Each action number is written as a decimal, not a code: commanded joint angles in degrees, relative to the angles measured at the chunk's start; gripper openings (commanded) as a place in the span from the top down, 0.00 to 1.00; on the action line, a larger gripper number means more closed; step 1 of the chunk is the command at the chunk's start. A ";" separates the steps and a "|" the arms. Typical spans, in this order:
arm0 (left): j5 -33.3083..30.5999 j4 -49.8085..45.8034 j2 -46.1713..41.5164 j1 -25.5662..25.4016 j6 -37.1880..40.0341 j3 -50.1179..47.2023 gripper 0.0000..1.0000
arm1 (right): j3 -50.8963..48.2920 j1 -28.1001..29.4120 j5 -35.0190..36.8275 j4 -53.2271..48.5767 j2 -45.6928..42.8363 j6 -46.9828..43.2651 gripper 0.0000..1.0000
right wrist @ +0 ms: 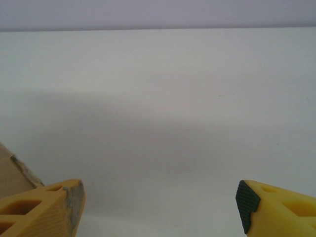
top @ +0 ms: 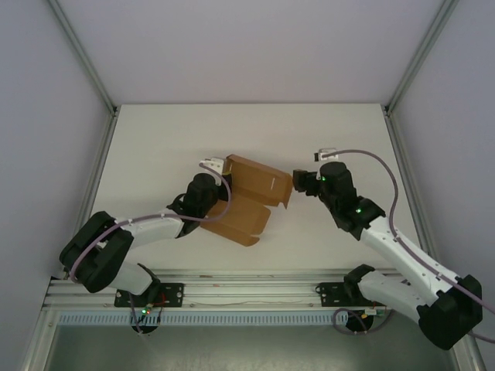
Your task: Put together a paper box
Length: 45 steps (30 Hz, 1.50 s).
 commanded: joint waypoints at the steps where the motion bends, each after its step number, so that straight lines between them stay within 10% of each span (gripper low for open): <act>1: -1.66 -0.21 -0.32 -0.32 0.03 0.15 1.00 | 3.53 0.04 -3.54 0.94 1.01 -1.99 0.19; 21: -2.21 1.25 -0.68 -0.32 -0.08 -0.30 1.00 | 10.97 0.41 -14.37 0.45 18.58 -5.51 0.17; 30: -3.77 1.68 -0.49 -0.66 -1.42 -0.50 1.00 | 10.24 3.73 -2.92 15.98 22.68 1.55 0.16; 45: -11.17 -2.65 -2.92 -0.77 -3.15 1.62 1.00 | -3.55 6.50 4.10 -1.72 4.95 4.45 0.08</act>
